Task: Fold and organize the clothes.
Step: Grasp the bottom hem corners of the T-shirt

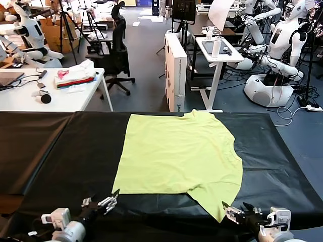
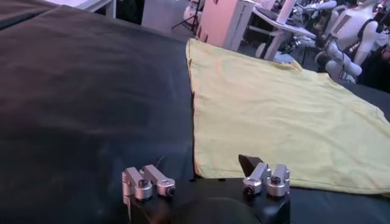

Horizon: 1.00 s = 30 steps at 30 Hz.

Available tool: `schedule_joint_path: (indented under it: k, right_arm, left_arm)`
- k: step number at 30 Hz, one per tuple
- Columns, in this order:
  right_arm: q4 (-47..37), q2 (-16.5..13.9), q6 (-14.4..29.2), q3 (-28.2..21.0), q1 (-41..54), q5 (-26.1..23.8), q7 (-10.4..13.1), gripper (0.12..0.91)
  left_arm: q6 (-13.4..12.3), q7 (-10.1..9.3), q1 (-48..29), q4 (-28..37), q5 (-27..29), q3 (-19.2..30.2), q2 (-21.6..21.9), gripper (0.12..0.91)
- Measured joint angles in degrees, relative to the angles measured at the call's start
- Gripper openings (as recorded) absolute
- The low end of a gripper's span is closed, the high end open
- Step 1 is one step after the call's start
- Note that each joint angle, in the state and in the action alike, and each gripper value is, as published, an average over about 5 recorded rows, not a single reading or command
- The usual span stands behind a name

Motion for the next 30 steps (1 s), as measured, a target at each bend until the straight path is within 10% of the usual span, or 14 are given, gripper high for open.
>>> schedule_joint_path:
  k: [8, 22, 30]
  right_arm:
    - [-0.7, 0.8, 0.0, -0.8, 0.7, -0.7, 0.1, 0.904]
    - [-2.0, 2.3, 0.2, -2.3, 1.2, -2.9, -0.3, 0.693]
    - [-2.7, 2.4, 0.3, -2.4, 1.3, -2.9, -0.3, 0.63]
  left_arm:
    - [-0.5, -0.46, -0.3, 0.6, 0.6, 0.5, -0.5, 0.869]
    - [-0.7, -0.38, -0.8, 1.9, 1.8, 1.8, -1.6, 0.325]
    - [-0.9, -0.17, -1.0, 3.2, 2.5, 1.9, -2.1, 0.308]
